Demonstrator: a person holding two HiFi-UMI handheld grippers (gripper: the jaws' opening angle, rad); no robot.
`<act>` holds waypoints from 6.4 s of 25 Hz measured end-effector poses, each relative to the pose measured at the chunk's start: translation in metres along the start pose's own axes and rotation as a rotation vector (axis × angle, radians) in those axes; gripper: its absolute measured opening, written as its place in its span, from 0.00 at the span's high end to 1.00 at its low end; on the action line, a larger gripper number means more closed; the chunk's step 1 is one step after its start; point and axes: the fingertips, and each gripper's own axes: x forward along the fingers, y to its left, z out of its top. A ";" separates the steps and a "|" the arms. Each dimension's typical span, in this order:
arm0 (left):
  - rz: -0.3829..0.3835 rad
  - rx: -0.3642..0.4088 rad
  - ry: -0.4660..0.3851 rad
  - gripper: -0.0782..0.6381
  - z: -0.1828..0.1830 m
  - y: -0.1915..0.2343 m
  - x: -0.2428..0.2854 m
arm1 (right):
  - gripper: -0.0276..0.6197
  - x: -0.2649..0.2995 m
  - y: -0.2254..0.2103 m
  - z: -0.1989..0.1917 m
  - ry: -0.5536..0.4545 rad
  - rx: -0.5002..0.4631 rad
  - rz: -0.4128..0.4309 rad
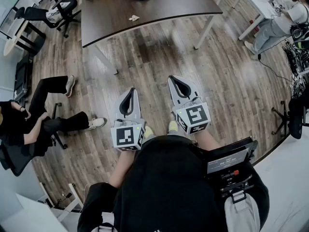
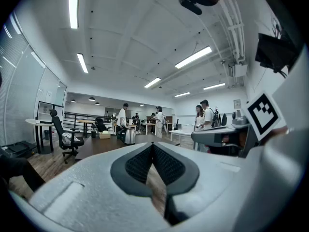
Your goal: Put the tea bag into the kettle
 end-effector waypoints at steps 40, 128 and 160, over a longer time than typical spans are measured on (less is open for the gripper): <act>-0.013 0.027 -0.045 0.89 0.011 0.097 -0.001 | 0.95 0.072 0.041 0.010 -0.028 -0.002 -0.002; -0.032 0.019 -0.007 0.89 0.063 0.255 0.471 | 0.95 0.493 -0.222 0.084 0.009 0.015 0.033; 0.092 0.078 0.101 0.89 0.036 0.260 0.633 | 0.95 0.623 -0.370 0.085 0.000 0.048 0.204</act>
